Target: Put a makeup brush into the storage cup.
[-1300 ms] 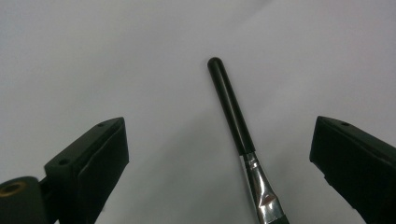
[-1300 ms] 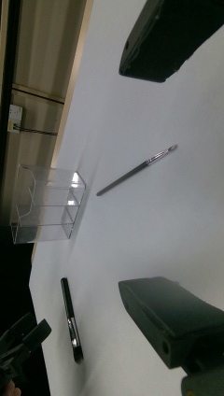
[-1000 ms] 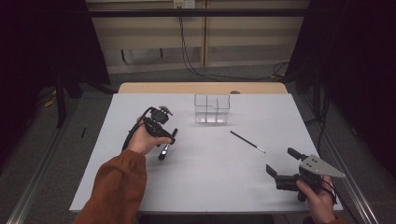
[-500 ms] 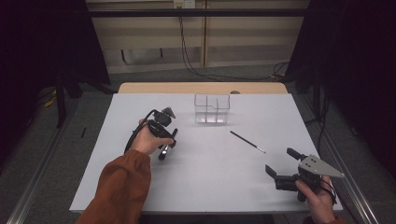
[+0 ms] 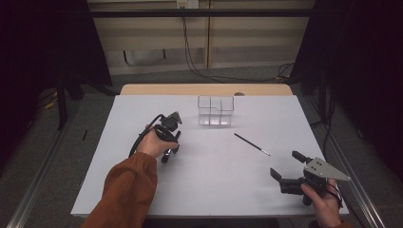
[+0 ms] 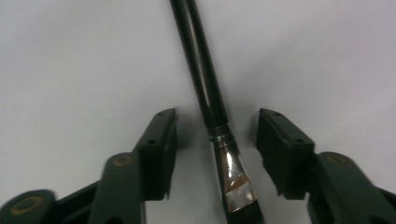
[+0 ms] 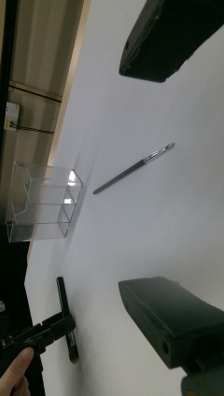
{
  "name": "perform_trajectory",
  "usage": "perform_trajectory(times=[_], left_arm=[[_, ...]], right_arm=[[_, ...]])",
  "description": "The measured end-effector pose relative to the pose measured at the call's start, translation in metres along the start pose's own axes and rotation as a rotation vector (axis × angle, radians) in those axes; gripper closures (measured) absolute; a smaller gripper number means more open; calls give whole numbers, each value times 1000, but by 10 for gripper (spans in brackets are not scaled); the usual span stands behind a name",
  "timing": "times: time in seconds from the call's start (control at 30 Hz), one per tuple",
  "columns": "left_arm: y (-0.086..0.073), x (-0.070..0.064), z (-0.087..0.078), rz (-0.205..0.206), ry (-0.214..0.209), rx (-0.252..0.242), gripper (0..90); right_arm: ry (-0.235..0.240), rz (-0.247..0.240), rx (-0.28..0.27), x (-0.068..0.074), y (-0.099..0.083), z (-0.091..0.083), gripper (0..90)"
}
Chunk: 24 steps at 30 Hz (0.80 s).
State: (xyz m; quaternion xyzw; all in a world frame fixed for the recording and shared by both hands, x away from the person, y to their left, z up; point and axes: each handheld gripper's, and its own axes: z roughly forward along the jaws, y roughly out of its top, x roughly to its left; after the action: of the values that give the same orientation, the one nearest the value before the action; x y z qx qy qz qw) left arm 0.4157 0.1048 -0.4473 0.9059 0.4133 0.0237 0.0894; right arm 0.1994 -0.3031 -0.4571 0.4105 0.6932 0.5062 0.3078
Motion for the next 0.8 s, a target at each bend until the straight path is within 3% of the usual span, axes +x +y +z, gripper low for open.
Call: perform_trajectory(times=[0.17, 0.23, 0.43, 0.63, 0.8], left_arm=[[2, -4, 1, -13, 24, 24, 532], [4, -4, 1, -4, 17, 42, 562], [6, 0, 1, -36, 7, 67, 638], [13, -3, 2, -13, 16, 116, 733], [13, -4, 2, -18, 12, 119, 775]], right_arm=[[-1, 0, 1, 0, 0, 0, 0], [0, -1, 2, 0, 0, 0, 0], [0, 0, 2, 0, -1, -1, 0], [1, -2, 6, 0, -1, 0, 0], [0, 5, 5, 0, -1, -1, 0]])
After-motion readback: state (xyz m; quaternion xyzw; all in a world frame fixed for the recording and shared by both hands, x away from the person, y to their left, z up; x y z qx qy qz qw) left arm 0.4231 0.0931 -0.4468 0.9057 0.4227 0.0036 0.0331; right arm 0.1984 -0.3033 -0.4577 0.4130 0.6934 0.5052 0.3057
